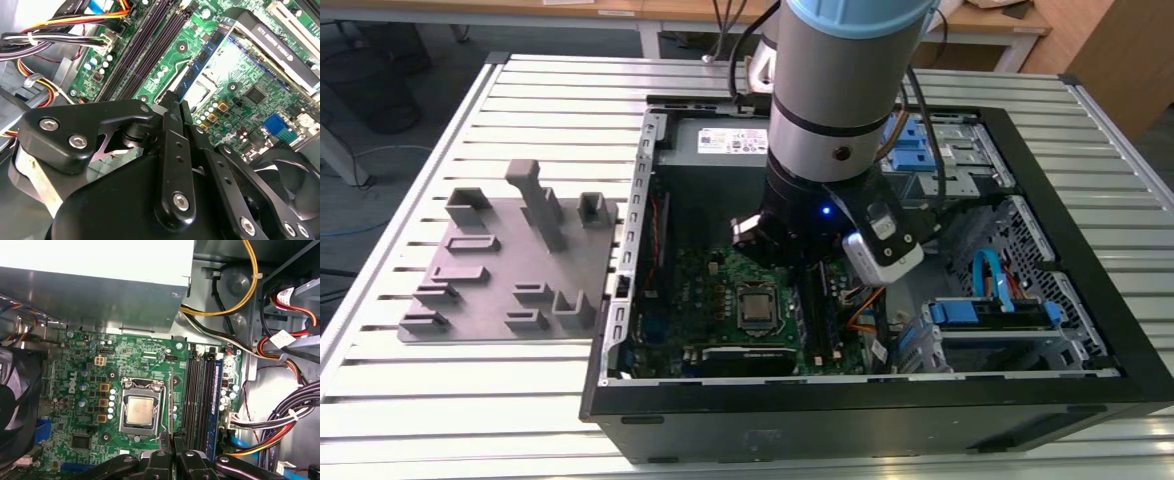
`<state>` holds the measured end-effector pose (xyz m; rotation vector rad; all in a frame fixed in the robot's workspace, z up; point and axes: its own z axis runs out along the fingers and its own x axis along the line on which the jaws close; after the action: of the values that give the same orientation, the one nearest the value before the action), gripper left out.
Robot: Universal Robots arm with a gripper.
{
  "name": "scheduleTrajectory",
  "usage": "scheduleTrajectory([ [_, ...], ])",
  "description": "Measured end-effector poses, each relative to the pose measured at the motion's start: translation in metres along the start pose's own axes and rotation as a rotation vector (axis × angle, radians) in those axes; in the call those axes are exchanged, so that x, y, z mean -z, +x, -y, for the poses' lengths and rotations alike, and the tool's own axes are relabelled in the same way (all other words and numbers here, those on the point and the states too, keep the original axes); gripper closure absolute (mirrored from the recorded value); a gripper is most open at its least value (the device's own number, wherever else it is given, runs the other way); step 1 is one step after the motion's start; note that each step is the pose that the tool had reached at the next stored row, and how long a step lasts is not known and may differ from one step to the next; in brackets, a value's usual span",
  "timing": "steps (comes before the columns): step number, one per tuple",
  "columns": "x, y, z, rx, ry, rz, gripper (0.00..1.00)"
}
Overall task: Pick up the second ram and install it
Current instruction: 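Insert the second ram into the second slot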
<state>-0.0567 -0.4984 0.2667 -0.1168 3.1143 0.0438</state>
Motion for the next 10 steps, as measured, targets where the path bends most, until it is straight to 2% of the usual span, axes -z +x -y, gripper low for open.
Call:
scheduleTrajectory([
  [10, 0.0, 0.0, 0.0, -0.039, 0.0011, 0.0011, 0.86],
])
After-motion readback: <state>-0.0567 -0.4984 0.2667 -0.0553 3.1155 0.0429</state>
